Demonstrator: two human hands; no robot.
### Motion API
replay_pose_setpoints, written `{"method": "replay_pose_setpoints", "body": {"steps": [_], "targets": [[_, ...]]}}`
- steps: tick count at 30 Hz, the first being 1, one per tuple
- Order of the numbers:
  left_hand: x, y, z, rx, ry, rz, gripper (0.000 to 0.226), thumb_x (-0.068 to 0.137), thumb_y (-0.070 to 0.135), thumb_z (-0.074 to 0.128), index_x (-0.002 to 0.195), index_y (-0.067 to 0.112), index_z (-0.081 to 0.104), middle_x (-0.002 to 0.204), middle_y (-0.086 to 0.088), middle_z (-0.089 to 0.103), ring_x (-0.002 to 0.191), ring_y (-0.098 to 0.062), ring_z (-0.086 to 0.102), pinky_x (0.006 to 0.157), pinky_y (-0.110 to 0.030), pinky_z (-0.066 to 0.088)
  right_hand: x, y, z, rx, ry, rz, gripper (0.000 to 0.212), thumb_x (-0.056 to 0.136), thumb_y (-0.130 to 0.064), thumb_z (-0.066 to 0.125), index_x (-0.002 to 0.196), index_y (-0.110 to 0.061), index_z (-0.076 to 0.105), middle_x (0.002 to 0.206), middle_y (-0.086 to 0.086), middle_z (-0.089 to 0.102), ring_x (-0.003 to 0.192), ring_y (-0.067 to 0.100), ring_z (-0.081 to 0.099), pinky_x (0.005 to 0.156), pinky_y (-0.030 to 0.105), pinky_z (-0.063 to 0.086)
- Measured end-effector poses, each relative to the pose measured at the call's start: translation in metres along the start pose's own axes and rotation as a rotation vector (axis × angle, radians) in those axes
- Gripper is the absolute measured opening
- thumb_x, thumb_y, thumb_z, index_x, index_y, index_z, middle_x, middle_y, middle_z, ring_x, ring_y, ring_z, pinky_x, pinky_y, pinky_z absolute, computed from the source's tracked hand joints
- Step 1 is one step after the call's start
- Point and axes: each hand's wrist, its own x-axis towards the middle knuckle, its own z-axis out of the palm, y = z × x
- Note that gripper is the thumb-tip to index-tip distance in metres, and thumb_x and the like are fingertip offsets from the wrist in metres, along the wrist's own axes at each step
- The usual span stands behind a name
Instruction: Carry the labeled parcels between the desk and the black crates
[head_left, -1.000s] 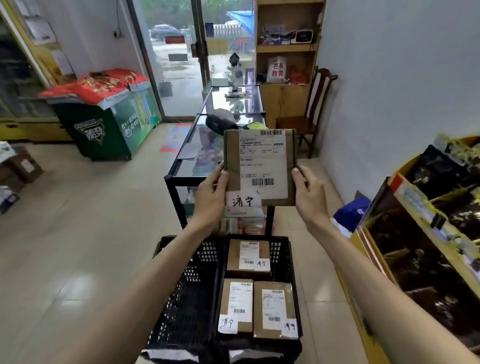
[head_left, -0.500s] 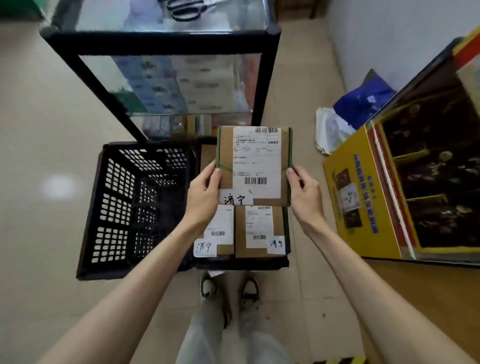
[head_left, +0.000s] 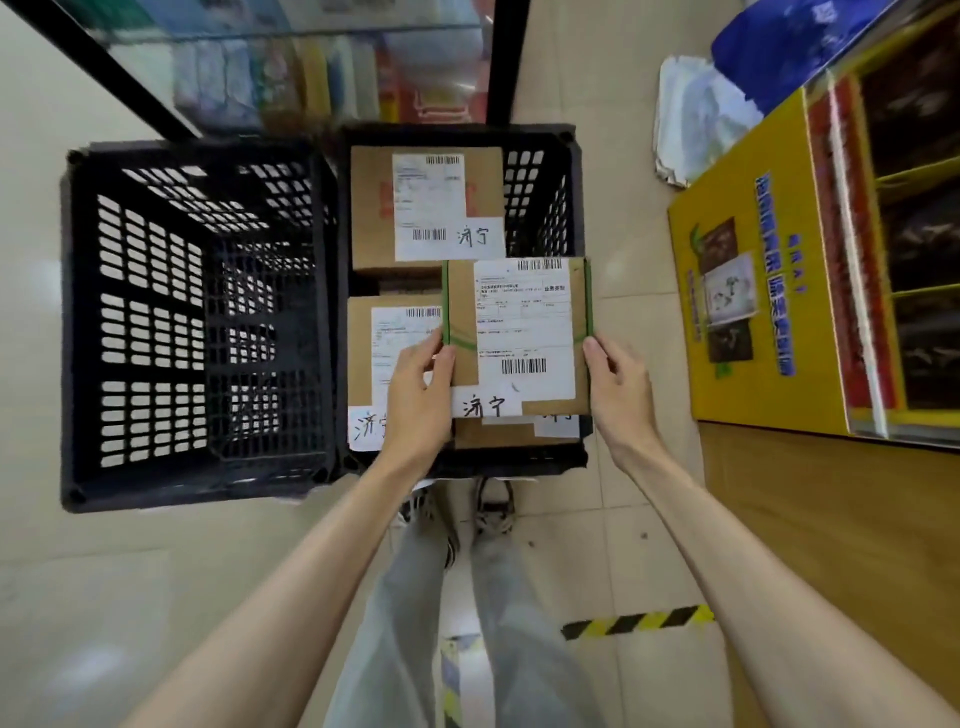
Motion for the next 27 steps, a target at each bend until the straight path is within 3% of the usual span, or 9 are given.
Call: {"method": "replay_pose_setpoints", "body": {"steps": [6, 9, 12, 13, 16, 19, 23, 25, 27], "targets": [[0.007, -0.038, 0.019, 0.041, -0.012, -0.080, 0.041, 0.108, 0.028, 0.047, 0.148, 0.020, 0.052, 0.130, 0.006, 0.054, 0.115, -0.006, 0.057, 0.108, -0.034, 0.048, 0.007, 0.048, 0.004, 0.031, 0.004, 0.107, 0.038, 0.106, -0.030, 0.045, 0.142, -0.019, 0.054, 0.133, -0.001, 0.061, 0.119, 0.013, 0.061, 0.093, 0.038, 0.058], [0.011, -0.055, 0.024, 0.088, -0.016, -0.107, 0.042, 0.107, 0.028, 0.050, 0.147, 0.018, 0.053, 0.131, 0.004, 0.055, 0.120, -0.013, 0.058, 0.110, -0.039, 0.047, 0.008, 0.061, 0.006, 0.005, 0.001, 0.126, 0.037, 0.106, -0.028, 0.046, 0.139, -0.017, 0.056, 0.131, -0.003, 0.061, 0.117, 0.011, 0.061, 0.094, 0.035, 0.057], [0.012, -0.062, 0.026, 0.181, -0.011, -0.083, 0.040, 0.107, 0.023, 0.049, 0.146, 0.012, 0.052, 0.126, 0.004, 0.054, 0.117, -0.011, 0.053, 0.109, -0.031, 0.043, 0.009, 0.066, 0.009, -0.002, 0.001, 0.129, 0.021, 0.106, -0.022, 0.045, 0.121, -0.022, 0.060, 0.110, -0.016, 0.063, 0.099, -0.004, 0.062, 0.088, 0.023, 0.054], [0.013, -0.062, 0.026, 0.216, -0.004, -0.057, 0.037, 0.108, 0.020, 0.048, 0.143, 0.010, 0.055, 0.121, 0.004, 0.054, 0.114, -0.012, 0.052, 0.105, -0.030, 0.043, 0.009, 0.066, 0.009, -0.009, 0.005, 0.113, 0.022, 0.107, -0.020, 0.044, 0.123, -0.025, 0.058, 0.104, -0.022, 0.060, 0.094, -0.008, 0.060, 0.086, 0.020, 0.053], [0.013, -0.059, 0.028, 0.307, 0.004, 0.016, 0.029, 0.108, 0.017, 0.046, 0.128, 0.004, 0.064, 0.113, 0.000, 0.057, 0.107, -0.018, 0.054, 0.100, -0.038, 0.047, 0.010, 0.066, 0.010, -0.068, 0.019, 0.054, 0.031, 0.107, -0.020, 0.043, 0.133, -0.016, 0.059, 0.103, -0.022, 0.058, 0.097, 0.000, 0.059, 0.093, 0.032, 0.053], [0.012, -0.057, 0.026, 0.373, 0.002, 0.058, 0.031, 0.108, 0.019, 0.046, 0.134, 0.009, 0.060, 0.117, -0.002, 0.056, 0.112, -0.020, 0.054, 0.095, -0.030, 0.043, 0.008, 0.062, 0.009, -0.200, 0.028, 0.041, 0.038, 0.107, -0.027, 0.041, 0.142, -0.014, 0.052, 0.131, 0.000, 0.056, 0.120, 0.015, 0.054, 0.107, 0.041, 0.046], [0.002, -0.053, 0.012, 0.674, -0.059, 0.317, 0.046, 0.109, 0.021, 0.042, 0.153, 0.008, 0.041, 0.155, -0.006, 0.042, 0.142, -0.021, 0.037, 0.113, -0.026, 0.029, -0.003, 0.046, -0.001, -0.591, -0.039, -0.256, 0.042, 0.108, -0.021, 0.037, 0.149, -0.009, 0.041, 0.152, 0.009, 0.041, 0.137, 0.021, 0.038, 0.113, 0.029, 0.029], [0.000, -0.057, 0.008, 0.859, -0.136, 0.542, 0.047, 0.107, 0.019, 0.039, 0.150, 0.002, 0.044, 0.156, -0.014, 0.043, 0.144, -0.028, 0.040, 0.119, -0.039, 0.034, -0.010, 0.041, -0.003, -0.713, -0.110, -0.394, 0.042, 0.108, -0.015, 0.039, 0.149, -0.006, 0.040, 0.156, 0.012, 0.037, 0.142, 0.026, 0.034, 0.118, 0.036, 0.028], [-0.002, -0.060, 0.007, 0.995, -0.220, 0.661, 0.048, 0.106, 0.018, 0.039, 0.151, 0.001, 0.043, 0.157, -0.015, 0.042, 0.146, -0.031, 0.039, 0.118, -0.048, 0.037, -0.016, 0.043, -0.003, -0.820, -0.167, -0.484, 0.041, 0.107, -0.012, 0.042, 0.146, -0.001, 0.044, 0.155, 0.016, 0.038, 0.143, 0.031, 0.035, 0.119, 0.043, 0.031]]}}
